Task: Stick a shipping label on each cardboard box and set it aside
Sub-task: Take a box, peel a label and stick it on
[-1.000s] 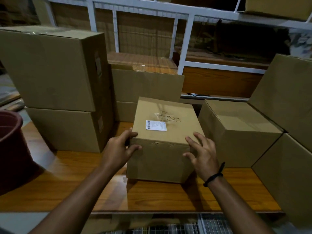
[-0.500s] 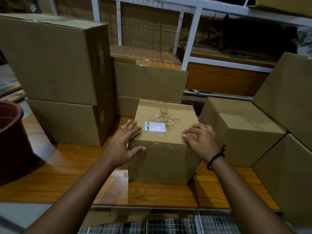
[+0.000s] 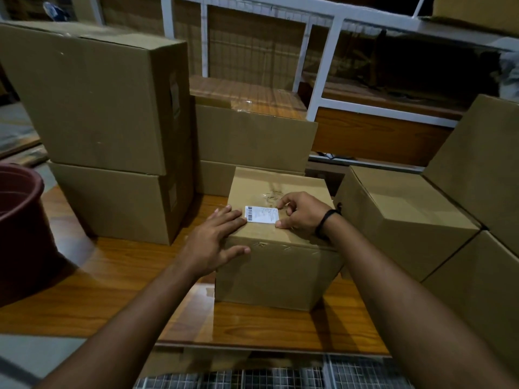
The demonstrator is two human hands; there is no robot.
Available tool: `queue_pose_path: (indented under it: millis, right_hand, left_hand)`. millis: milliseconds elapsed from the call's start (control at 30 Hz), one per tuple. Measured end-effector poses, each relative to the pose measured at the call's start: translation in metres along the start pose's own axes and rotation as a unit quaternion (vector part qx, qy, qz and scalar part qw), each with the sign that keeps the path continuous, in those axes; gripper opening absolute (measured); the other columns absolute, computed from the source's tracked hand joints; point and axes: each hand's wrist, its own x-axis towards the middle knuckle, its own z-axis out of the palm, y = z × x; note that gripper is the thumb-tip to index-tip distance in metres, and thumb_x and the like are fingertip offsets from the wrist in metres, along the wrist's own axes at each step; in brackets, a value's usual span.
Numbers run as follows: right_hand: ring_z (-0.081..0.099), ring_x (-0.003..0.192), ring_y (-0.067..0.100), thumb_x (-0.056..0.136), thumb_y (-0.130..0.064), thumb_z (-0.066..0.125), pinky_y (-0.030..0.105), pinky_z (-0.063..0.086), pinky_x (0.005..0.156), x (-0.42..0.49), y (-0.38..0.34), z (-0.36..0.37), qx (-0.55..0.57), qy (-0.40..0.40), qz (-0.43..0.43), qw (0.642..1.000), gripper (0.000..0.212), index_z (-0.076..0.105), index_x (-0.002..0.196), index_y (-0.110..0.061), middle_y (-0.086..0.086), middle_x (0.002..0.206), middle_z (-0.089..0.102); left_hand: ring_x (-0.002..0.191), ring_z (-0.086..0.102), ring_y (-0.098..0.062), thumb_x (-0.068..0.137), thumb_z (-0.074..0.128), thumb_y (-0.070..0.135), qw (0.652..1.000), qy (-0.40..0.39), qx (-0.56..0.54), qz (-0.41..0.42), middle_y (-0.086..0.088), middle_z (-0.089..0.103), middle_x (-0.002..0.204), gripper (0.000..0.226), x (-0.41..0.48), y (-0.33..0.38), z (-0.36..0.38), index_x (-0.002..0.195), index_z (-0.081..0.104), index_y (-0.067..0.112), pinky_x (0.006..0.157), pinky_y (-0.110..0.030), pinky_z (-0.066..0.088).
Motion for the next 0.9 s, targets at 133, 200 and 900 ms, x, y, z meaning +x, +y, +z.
queue_pose_path:
  millis: [133, 200, 900]
  right_hand:
    - [0.053, 0.081, 0.013, 0.072, -0.018, 0.084, 0.029, 0.045, 0.068, 0.000, -0.005, 0.001, 0.013, -0.003, 0.008, 1.000, 0.045, 0.059, 0.108, -0.023, -0.004, 0.089, 0.055]
    - [0.052, 0.079, 0.012, 0.073, -0.016, 0.083, 0.030, 0.046, 0.070, 0.000, -0.005, 0.002, 0.017, 0.000, 0.004, 1.000, 0.045, 0.058, 0.110, -0.022, -0.004, 0.088, 0.054]
    - [0.053, 0.095, 0.016, 0.071, -0.015, 0.083, 0.030, 0.047, 0.071, 0.021, -0.028, -0.012, -0.091, -0.112, -0.059, 0.988, 0.070, 0.049, 0.128, -0.039, -0.002, 0.104, 0.054]
  left_hand:
    - [0.144, 0.025, -0.013, 0.077, 0.040, 0.081, 1.000, 0.005, 0.002, 0.006, 0.002, 0.043, 0.150, 0.088, -0.001, -0.002, 0.002, 0.140, 0.051, 0.021, 0.119, -0.038, 0.020]
    - [0.144, 0.025, -0.012, 0.077, 0.036, 0.084, 1.000, 0.008, 0.000, 0.008, 0.002, 0.043, 0.149, 0.090, 0.000, -0.002, 0.002, 0.140, 0.052, 0.021, 0.118, -0.037, 0.018]
    - [0.145, 0.026, -0.015, 0.080, 0.051, 0.070, 1.000, 0.019, -0.016, 0.013, 0.003, 0.044, 0.150, 0.077, -0.002, -0.007, 0.007, 0.140, 0.052, 0.022, 0.119, -0.043, 0.024]
